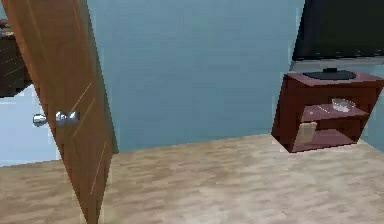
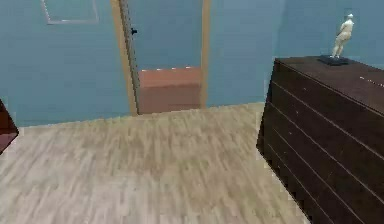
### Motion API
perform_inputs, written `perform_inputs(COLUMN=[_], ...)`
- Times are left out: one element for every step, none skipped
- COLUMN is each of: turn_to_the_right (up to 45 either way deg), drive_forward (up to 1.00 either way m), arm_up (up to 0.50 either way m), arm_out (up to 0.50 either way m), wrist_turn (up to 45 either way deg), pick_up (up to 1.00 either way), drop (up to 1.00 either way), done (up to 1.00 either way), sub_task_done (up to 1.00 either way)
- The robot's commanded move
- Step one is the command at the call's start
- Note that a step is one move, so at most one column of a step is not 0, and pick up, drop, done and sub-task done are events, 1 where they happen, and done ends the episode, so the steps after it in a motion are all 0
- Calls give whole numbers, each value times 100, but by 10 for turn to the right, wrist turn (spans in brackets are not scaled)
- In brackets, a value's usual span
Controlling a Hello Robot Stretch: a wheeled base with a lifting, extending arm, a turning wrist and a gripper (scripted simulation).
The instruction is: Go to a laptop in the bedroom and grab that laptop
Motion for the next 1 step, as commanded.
perform_inputs(turn_to_the_right=[0], drive_forward=[60], arm_up=[0], arm_out=[0], wrist_turn=[0], pick_up=[0], drop=[0], done=[0], sub_task_done=[0])
